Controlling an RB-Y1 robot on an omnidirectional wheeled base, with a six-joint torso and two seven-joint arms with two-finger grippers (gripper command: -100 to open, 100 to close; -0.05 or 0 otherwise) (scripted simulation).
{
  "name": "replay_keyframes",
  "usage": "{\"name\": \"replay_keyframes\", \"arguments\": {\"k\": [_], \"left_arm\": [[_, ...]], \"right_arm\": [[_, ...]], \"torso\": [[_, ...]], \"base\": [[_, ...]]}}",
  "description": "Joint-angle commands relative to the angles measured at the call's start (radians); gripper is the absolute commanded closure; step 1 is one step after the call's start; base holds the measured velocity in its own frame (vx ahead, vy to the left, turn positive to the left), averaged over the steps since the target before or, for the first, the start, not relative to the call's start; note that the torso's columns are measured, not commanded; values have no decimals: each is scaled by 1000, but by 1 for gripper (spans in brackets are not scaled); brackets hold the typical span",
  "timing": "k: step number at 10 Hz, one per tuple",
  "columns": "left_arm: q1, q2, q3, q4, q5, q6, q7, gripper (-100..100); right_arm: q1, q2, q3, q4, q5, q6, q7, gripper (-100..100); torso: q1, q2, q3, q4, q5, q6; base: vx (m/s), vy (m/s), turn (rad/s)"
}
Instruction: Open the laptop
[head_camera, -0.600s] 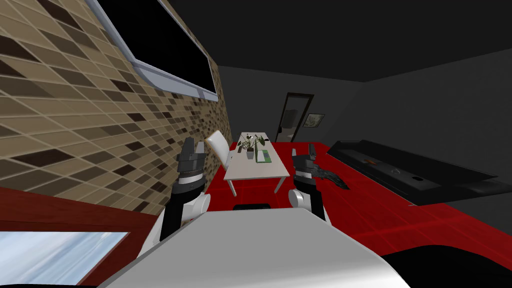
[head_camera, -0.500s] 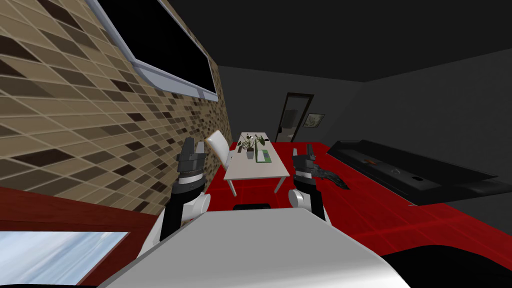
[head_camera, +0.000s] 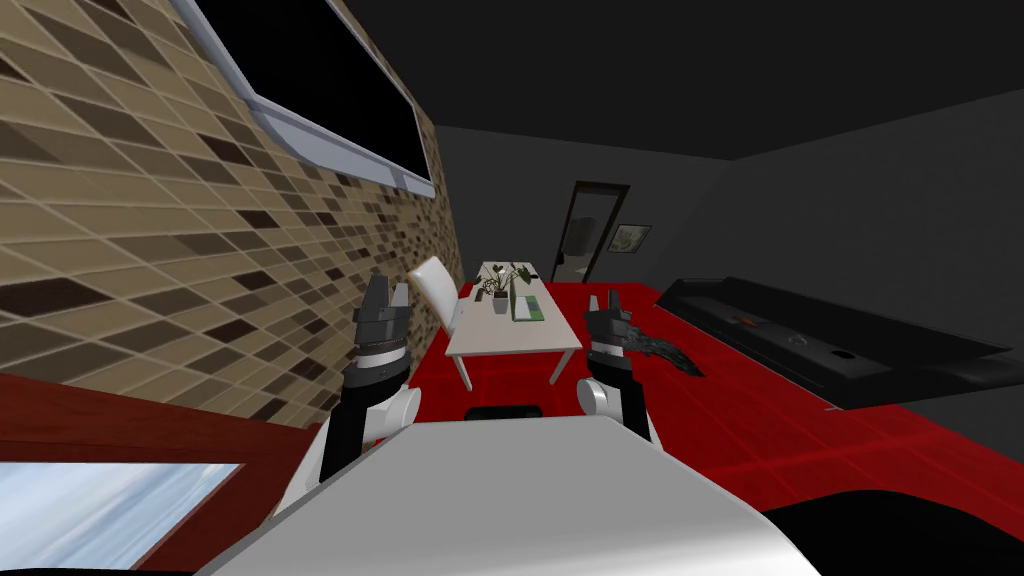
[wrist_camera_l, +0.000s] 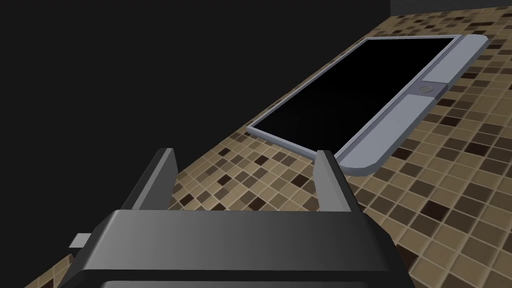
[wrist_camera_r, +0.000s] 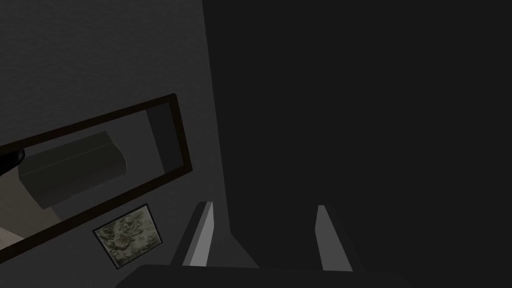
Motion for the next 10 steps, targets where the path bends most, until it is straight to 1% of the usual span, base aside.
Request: {"name": "replay_keyframes", "arguments": {"k": [1,3,4,5,6,7,10], "left_arm": [[0,0,0,0,0,0,0,0],[0,0,0,0,0,0,0,0],[0,0,0,0,0,0,0,0],[0,0,0,0,0,0,0,0],[0,0,0,0,0,0,0,0],[0,0,0,0,0,0,0,0],[0,0,0,0,0,0,0,0]], "right_arm": [[0,0,0,0,0,0,0,0],[0,0,0,0,0,0,0,0],[-2,-45,-2,9,7,3,6,-100],[-3,-74,-4,19,15,6,12,-100],[-5,-104,-7,30,25,10,20,-100],[-5,-112,-7,30,25,10,20,-100],[-13,-206,-19,79,66,25,53,-100]], "torso": [[0,74,-147,74,0,0],[0,222,-443,221,0,0],[0,295,-590,295,0,0],[1,329,-659,328,0,0],[1,338,-679,338,0,0],[1,341,-683,341,0,0],[1,342,-684,342,0,0]], "base": [[0,0,0],[0,0,0],[8,14,23],[2,32,38],[0,43,41],[1,33,14],[8,56,57]]}}
